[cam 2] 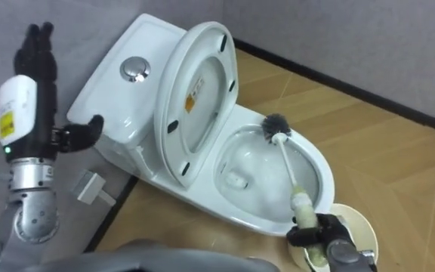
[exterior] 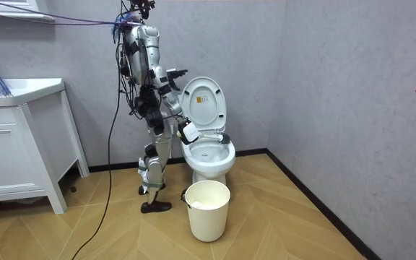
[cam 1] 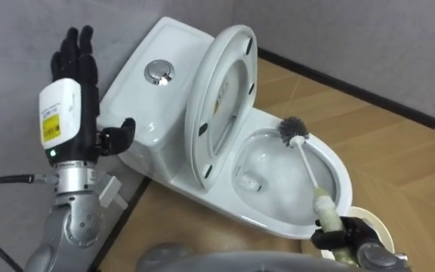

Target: Brush toilet

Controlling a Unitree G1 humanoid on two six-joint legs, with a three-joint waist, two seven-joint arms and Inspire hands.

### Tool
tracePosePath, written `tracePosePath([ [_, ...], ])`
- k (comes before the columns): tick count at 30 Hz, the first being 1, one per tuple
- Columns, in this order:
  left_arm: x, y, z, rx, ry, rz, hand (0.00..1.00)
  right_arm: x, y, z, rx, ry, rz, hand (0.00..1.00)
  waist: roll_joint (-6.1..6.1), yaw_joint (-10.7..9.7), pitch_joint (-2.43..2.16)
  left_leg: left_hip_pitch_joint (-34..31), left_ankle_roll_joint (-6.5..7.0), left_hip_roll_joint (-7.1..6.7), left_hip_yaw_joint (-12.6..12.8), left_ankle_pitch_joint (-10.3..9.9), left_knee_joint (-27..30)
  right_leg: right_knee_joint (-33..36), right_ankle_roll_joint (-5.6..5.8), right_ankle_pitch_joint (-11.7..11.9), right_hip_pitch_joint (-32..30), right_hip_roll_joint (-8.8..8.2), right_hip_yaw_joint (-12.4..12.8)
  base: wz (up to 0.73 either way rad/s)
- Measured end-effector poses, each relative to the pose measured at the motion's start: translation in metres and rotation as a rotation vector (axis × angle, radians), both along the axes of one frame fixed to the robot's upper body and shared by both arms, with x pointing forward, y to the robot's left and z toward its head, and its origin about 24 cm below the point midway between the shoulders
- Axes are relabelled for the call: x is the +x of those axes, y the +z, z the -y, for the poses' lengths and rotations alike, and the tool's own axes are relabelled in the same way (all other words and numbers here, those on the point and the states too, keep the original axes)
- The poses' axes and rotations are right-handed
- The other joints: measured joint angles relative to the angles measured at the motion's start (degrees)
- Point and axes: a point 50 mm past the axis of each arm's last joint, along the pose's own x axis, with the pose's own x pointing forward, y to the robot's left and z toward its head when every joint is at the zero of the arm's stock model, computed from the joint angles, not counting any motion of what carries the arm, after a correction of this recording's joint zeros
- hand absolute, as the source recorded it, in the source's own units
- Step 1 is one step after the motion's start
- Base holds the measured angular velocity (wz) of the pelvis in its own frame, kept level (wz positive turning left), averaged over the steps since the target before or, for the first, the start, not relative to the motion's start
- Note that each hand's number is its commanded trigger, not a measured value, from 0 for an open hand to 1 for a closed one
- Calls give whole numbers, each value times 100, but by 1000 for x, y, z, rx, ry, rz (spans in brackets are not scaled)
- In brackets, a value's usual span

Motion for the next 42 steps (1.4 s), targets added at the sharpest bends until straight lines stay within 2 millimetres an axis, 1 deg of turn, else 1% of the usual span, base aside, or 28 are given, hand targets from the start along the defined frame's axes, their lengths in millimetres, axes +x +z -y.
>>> tracePosePath([
  [2, -3, -11, 8, 37, -60, -70, 0, 2, 1, 0, -2, 61, -8, 100, 20, -111, -7, -27, 0, 3, 52, 0, 0, 9, -3, 2, -50, 3, 52, -7],
  [3, -5, -15, 9, 50, -75, -89, 0, 1, 1, 0, -4, 73, -14, 100, 28, -119, -9, -33, 0, 1, 94, 0, 0, 13, -3, 2, -63, 3, 69, -13],
  [5, -13, -33, 7, 81, -108, -199, 0, -1, 1, 2, -16, 118, -33, 100, 90, -178, -32, -75, 1, 6, 167, 0, -2, 90, -4, 1, -159, 5, 161, -16],
  [6, -17, -43, 4, 96, -116, -260, 0, 0, 1, 4, -27, 148, -41, 100, 115, -253, -20, -94, 1, 9, 170, 1, -6, 102, -4, 0, -192, 3, 164, -8],
  [7, -18, -47, 3, 104, -122, -293, 0, -1, 2, 4, -32, 161, -48, 100, 127, -270, -23, -123, 1, 10, 172, 1, -5, 121, -5, 0, -234, 2, 174, -9],
  [8, -20, -54, 3, 124, -142, -348, 0, 0, 2, 7, -40, 184, -58, 100, 142, -276, -23, -203, 2, 14, 212, 1, 8, 218, -8, -3, -373, -1, 238, -14],
  [10, -22, -59, 1, 153, -168, -394, 0, 4, 4, 11, -57, 217, -65, 100, 143, -279, -14, -338, 10, 24, 305, 17, 23, 333, -13, -7, -585, -13, 315, -23],
  [12, -21, -58, -1, 172, -179, -394, 0, 5, 6, 17, -92, 260, -86, 100, 149, -296, 2, -402, 30, 17, 326, 52, 4, 398, -13, -7, -704, -42, 387, -14],
  [13, -20, -59, -2, 182, -188, -400, 0, 8, 8, 22, -124, 297, -100, 100, 131, -293, 16, -453, 46, 15, 343, 73, -9, 449, -11, -8, -794, -63, 434, -13],
  [16, -13, -61, -7, 227, -216, -407, 0, 21, 15, 31, -180, 343, -88, 100, 170, -290, 29, -556, 85, -9, 453, 126, -25, 630, 1, -15, -994, -129, 455, -10],
  [18, -8, -61, -9, 241, -216, -407, 0, 31, 17, 30, -198, 354, -64, 100, 154, -285, 36, -607, 84, -9, 467, 154, -25, 716, 0, -14, -1095, -143, 480, -8],
  [20, -2, -61, -11, 254, -213, -403, 0, 41, 21, 30, -220, 358, -32, 100, 147, -300, 38, -715, 71, -11, 470, 216, -19, 731, -29, 5, -1204, -141, 499, 0],
  [22, 5, -59, -12, 266, -211, -388, 0, 47, 23, 31, -246, 362, -14, 100, 148, -309, 35, -865, 57, -15, 477, 263, 12, 731, -48, 13, -1344, -134, 518, 3],
  [25, 18, -55, -12, 280, -214, -359, 0, 52, 27, 38, -277, 346, -18, 100, 170, -293, 35, -1118, 39, -10, 469, 362, 53, 883, -84, 29, -1639, -155, 494, 8],
  [26, 22, -53, -12, 283, -213, -351, 0, 54, 28, 40, -292, 342, -21, 100, 185, -290, 37, -1239, 31, -11, 466, 376, 142, 944, -112, 36, -1762, -179, 446, 5],
  [28, 27, -50, -13, 290, -210, -334, 0, 57, 30, 43, -316, 345, -20, 100, 196, -275, 40, -1475, 27, -12, 473, 375, 297, 1201, -153, 2, -2026, -216, 451, 0],
  [29, 31, -48, -12, 298, -210, -319, 0, 59, 31, 44, -329, 347, -15, 100, 211, -246, 51, -1636, 21, -10, 477, 375, 394, 1310, -173, -12, -2197, -226, 457, 0],
  [30, 33, -47, -13, 300, -208, -312, 0, 59, 31, 44, -334, 351, -15, 100, 216, -241, 53, -1710, 16, -6, 477, 378, 434, 1331, -179, -15, -2271, -228, 460, 0],
  [32, 41, -44, -14, 312, -193, -275, 0, 63, 32, 41, -350, 390, -11, 100, 235, -239, 85, -1987, -11, -6, 467, 371, 583, 1502, -227, -53, -2536, -240, 459, 0],
  [33, 43, -43, -15, 323, -191, -265, 0, 64, 32, 40, -354, 401, -11, 100, 233, -242, 103, -2053, -16, -9, 465, 373, 629, 1551, -234, -61, -2603, -240, 471, 3],
  [35, 50, -40, -18, 351, -168, -209, 0, 71, 33, 38, -390, 472, -17, 100, 287, -245, 136, -2363, -51, 8, 475, 359, 848, 1736, -282, -86, -2905, -234, 474, 0],
  [37, 55, -39, -20, 366, -149, -170, 0, 76, 35, 36, -417, 510, -7, 100, 308, -247, 141, -2599, -87, 16, 451, 331, 1041, 1913, -343, -106, -3125, -238, 464, -2],
  [39, 61, -35, -21, 373, -131, -129, 0, 86, 40, 34, -464, 564, 22, 100, 335, -244, 165, -2875, -124, 44, 411, 287, 1277, 2086, -392, -135, -3360, -228, 455, 2],
  [40, 66, -31, -21, 379, -121, -96, 0, 95, 44, 34, -494, 596, 42, 100, 362, -231, 193, -3085, -148, 66, 382, 265, 1434, 2187, -418, -149, -3532, -229, 451, 0],
  [41, 71, -29, -19, 388, -115, -66, 0, 103, 49, 34, -524, 635, 55, 100, 381, -181, 211, -3251, -158, 103, 391, 262, 1539, 2260, -437, -154, -3690, -225, 444, -4],
  [42, 77, -25, -17, 400, -111, -35, 0, 113, 55, 35, -566, 675, 74, 100, 379, -105, 217, -3431, -180, 113, 390, 250, 1625, 2357, -457, -164, -3881, -232, 431, -7],
])
